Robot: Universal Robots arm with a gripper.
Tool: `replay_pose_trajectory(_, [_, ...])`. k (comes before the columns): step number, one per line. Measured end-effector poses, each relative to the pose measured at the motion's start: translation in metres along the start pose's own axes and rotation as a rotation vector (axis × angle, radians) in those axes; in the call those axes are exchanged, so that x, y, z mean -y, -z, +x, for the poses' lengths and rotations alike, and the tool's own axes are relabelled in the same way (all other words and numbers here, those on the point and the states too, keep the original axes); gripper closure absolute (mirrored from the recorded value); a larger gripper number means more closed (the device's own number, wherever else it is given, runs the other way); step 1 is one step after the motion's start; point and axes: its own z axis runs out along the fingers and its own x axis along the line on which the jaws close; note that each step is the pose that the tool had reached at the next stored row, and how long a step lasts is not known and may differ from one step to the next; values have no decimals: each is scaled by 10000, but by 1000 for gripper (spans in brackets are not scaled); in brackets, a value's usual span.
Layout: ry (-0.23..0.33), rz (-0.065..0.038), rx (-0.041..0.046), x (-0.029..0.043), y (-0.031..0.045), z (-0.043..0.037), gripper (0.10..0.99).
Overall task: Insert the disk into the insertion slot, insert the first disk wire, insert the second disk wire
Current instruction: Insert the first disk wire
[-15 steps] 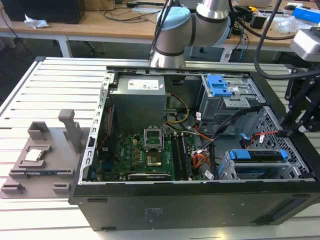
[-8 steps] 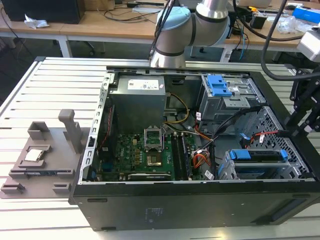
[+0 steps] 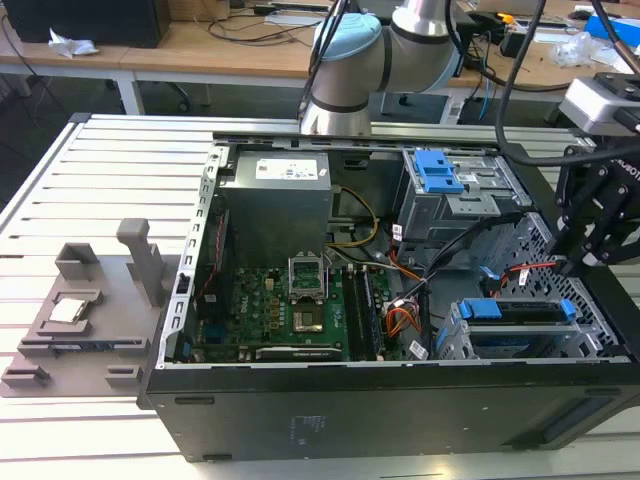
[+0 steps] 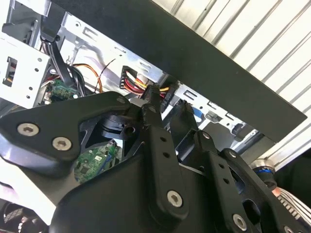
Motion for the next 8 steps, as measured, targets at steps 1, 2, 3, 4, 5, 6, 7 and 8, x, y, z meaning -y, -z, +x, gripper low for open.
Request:
replay_pose_trajectory(1, [31,-1,-58,1,-8,-13,725])
replay_pose_trajectory(2, [84,-3,-162,3,-21,-29,725])
replay_pose_trajectory(3, [105,-8,-271,3,-26,-32,725])
replay_pose_trajectory(4, [107,-8,-294,3,-27,-32,725])
replay_pose_trajectory(5, [108,-9,-298,3,-26,-32,725])
replay_pose_trajectory(6, [108,-9,-300,3,-26,-32,725])
replay_pose_trajectory(7, [108,-9,-304,3,-25,-32,725])
replay_pose_trajectory(8, [107,-9,-304,3,-26,-33,725])
